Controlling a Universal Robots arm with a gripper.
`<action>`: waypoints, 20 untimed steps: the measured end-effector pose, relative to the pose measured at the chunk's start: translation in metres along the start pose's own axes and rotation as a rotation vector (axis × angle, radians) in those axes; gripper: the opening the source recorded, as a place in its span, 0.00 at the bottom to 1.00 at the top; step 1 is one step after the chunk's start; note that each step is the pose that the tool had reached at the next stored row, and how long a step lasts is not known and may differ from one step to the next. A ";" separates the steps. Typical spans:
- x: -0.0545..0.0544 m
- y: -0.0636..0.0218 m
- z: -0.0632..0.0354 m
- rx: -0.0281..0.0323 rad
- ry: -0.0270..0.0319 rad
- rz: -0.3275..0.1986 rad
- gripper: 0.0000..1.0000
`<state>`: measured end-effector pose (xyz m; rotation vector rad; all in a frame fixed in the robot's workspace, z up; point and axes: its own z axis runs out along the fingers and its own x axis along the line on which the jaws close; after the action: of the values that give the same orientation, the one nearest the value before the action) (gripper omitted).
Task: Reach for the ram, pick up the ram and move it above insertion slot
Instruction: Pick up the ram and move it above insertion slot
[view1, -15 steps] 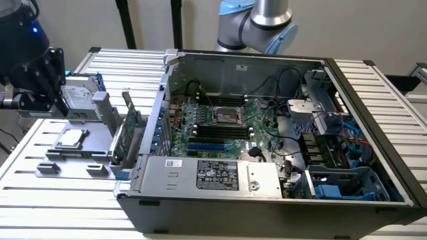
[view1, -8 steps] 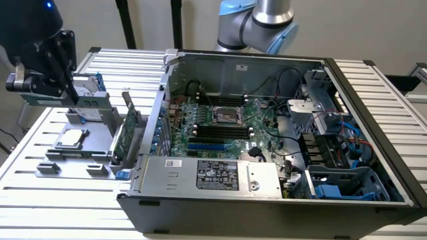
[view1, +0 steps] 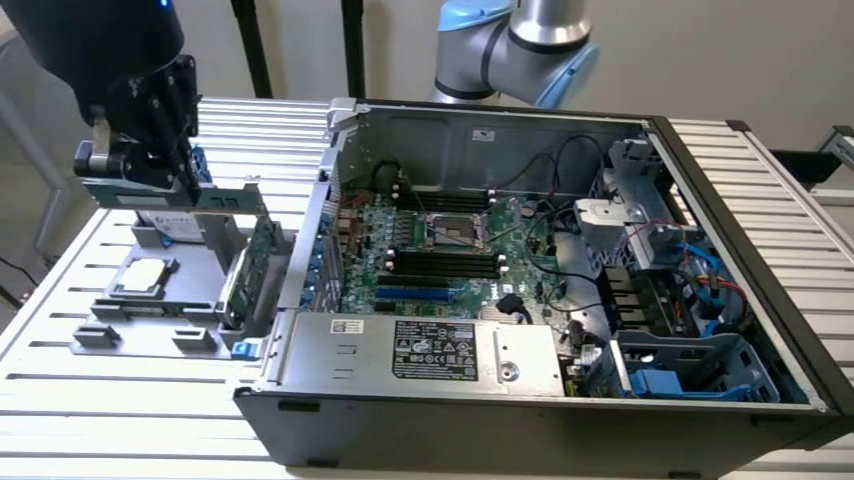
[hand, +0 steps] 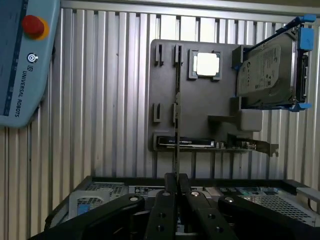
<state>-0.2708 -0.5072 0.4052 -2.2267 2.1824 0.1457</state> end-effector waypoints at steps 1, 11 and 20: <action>0.000 -0.0042 -0.0004 0.0000 -0.0001 0.000 0.14; 0.000 -0.0495 -0.0109 0.0001 -0.0101 0.000 0.14; -0.002 -0.0902 -0.0161 0.0001 -0.0125 -0.001 0.14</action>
<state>-0.1799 -0.5045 0.4169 -2.2202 2.1755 0.1591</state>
